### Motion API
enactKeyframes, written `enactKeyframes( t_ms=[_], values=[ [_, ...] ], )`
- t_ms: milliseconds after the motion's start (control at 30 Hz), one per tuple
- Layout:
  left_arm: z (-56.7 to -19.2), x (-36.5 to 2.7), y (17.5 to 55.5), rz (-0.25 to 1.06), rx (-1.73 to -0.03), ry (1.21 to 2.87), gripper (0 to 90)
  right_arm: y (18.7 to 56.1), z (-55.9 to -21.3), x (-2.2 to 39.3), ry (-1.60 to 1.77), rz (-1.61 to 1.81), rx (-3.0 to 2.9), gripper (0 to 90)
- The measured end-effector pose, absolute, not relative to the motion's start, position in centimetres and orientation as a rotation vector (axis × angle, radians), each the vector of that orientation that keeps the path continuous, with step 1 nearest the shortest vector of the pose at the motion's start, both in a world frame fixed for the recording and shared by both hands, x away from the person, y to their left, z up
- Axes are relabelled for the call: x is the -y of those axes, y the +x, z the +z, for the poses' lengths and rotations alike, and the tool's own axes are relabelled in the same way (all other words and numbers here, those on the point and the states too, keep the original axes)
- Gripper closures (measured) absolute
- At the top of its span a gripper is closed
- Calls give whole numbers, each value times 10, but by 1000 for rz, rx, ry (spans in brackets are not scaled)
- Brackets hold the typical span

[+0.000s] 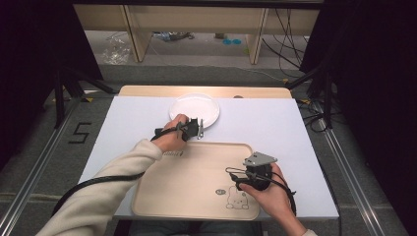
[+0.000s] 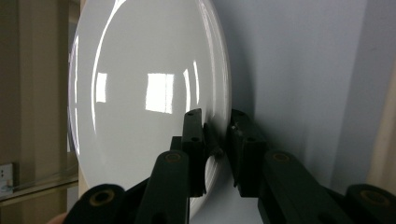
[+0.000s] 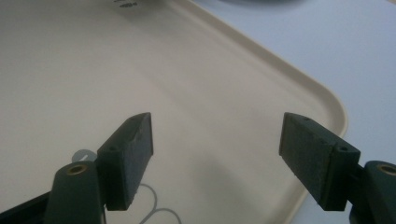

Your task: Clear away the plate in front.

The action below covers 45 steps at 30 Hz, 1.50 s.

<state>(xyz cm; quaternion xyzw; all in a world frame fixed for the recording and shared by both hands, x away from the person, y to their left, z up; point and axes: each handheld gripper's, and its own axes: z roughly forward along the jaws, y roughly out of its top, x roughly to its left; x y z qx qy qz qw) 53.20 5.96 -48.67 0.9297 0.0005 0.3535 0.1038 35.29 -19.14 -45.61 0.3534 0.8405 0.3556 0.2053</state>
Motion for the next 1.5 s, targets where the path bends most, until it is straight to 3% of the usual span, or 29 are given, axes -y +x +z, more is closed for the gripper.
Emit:
enactKeyframes(
  t_ms=[200,400,633,1500],
  values=[
    [-487,-58,530,1056,23,2744,804,353,-456,192,979,995,-2344,275],
    [-484,-54,524,1165,87,2736,839,353,-457,192,981,993,-2348,276],
    [-470,-54,522,1238,49,2699,875,353,-457,192,980,994,-2348,277],
    [-460,-57,511,1283,8,2669,873,354,-457,192,981,992,-2348,278]
  ],
)
